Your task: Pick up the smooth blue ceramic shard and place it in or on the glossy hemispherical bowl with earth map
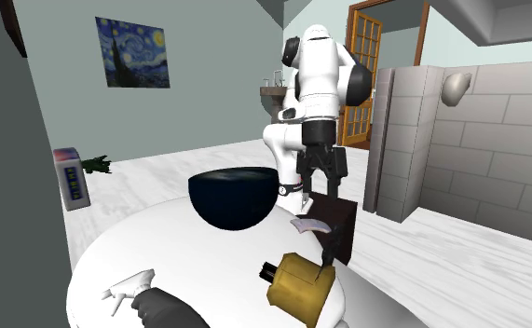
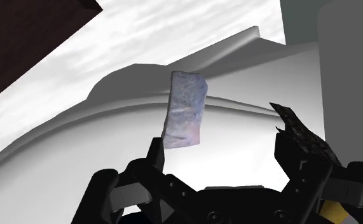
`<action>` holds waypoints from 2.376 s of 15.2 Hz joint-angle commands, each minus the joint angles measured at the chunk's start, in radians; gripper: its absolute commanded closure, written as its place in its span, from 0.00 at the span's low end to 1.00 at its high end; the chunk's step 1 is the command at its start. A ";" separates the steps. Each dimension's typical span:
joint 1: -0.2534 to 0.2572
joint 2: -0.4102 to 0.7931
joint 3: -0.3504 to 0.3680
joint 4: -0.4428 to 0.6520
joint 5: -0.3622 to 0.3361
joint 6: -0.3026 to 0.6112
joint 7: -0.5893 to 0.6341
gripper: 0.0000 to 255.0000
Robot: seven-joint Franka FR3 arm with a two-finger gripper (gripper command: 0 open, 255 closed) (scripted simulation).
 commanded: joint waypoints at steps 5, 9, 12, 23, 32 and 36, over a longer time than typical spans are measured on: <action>-0.023 0.090 0.055 -0.004 -0.028 0.107 0.059 0.00; -0.033 0.126 0.070 -0.010 -0.046 0.146 0.073 0.00; -0.033 0.126 0.070 -0.010 -0.046 0.146 0.073 0.00; -0.033 0.125 0.070 -0.010 -0.046 0.146 0.073 1.00; -0.174 0.222 0.190 0.161 -0.293 -0.198 0.467 0.00; -0.181 0.259 0.199 0.133 -0.324 -0.142 0.491 0.00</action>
